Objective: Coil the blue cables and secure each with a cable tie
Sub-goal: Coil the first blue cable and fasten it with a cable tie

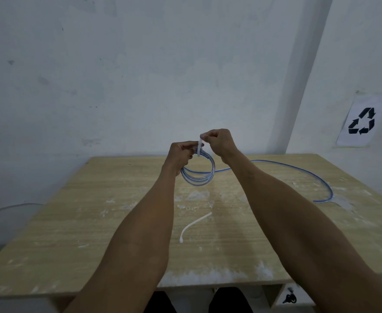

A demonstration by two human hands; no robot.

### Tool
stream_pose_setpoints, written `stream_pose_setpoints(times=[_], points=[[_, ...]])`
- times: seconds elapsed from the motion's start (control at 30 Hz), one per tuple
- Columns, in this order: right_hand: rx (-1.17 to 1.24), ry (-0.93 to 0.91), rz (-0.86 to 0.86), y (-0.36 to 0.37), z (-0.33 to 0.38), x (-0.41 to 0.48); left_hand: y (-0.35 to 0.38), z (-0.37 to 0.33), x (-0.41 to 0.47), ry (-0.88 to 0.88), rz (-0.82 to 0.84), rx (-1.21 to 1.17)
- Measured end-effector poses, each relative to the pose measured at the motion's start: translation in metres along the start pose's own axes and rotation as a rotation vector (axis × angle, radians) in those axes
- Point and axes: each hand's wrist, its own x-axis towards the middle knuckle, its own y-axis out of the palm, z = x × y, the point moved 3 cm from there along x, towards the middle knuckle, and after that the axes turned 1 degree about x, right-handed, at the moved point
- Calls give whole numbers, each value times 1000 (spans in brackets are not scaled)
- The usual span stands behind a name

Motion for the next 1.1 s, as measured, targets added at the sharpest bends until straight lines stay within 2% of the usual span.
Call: stream_pose_setpoints(times=[0.13, 0.33, 0.43, 0.53, 0.63, 0.9, 1.1], points=[[10, 46, -109, -5, 8, 14, 4, 10, -5, 42, 20, -58], [21, 120, -185, -7, -6, 14, 5, 18, 0, -42, 23, -29], [20, 97, -96, -6, -13, 6, 1, 20, 7, -28, -67, 38], [-3, 173, 66, -7, -19, -7, -6, 18, 13, -12, -174, 113], [-13, 209, 157, -9, -28, -14, -12, 14, 16, -27, -220, 100], [63, 112, 57, -10, -28, -16, -13, 3, 13, -131, -174, -98], [68, 152, 105, -6, -24, -18, -20, 6, 13, -38, -175, 16]])
